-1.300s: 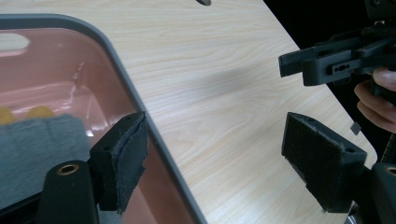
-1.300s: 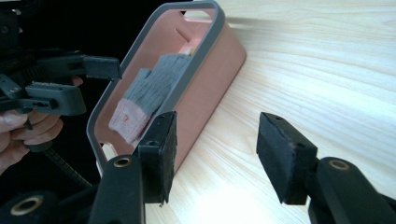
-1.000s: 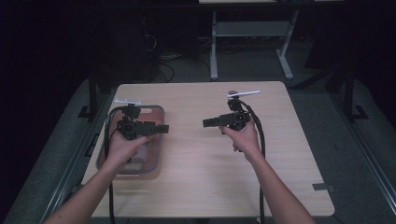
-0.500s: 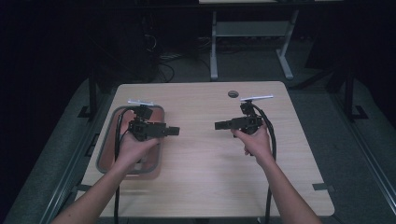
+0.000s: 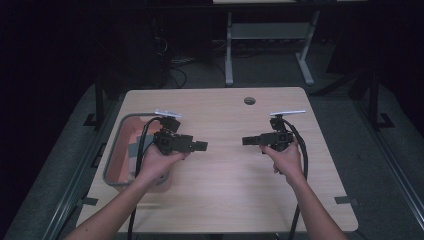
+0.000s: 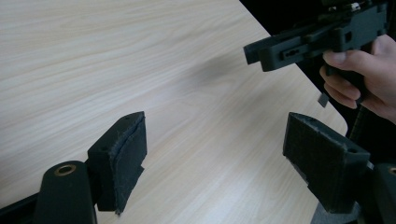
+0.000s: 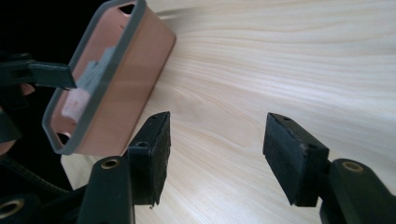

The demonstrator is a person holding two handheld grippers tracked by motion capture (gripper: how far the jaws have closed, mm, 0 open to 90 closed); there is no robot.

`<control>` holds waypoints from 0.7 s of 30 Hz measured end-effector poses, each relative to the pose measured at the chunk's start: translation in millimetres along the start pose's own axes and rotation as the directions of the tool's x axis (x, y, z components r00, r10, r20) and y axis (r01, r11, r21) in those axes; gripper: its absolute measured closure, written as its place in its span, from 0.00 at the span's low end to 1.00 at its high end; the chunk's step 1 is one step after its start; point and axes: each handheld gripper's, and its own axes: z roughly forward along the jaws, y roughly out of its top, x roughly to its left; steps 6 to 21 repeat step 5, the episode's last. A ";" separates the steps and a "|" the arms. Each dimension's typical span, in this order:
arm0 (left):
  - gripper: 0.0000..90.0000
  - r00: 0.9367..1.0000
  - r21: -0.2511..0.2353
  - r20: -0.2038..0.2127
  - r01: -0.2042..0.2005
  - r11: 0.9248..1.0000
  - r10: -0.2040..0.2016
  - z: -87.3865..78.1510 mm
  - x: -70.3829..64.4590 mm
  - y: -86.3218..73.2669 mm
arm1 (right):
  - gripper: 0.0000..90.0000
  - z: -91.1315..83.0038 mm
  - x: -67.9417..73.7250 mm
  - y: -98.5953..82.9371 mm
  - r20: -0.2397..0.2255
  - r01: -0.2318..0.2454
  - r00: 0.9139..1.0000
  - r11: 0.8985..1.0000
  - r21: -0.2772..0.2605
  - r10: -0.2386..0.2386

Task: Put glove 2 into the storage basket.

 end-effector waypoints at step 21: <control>0.24 0.999 0.009 0.030 -0.024 1.000 0.024 10.5 -12.4 -4.1 | 0.45 -4.6 -5.5 -10.2 0.008 0.000 1.000 1.000 -0.007 0.000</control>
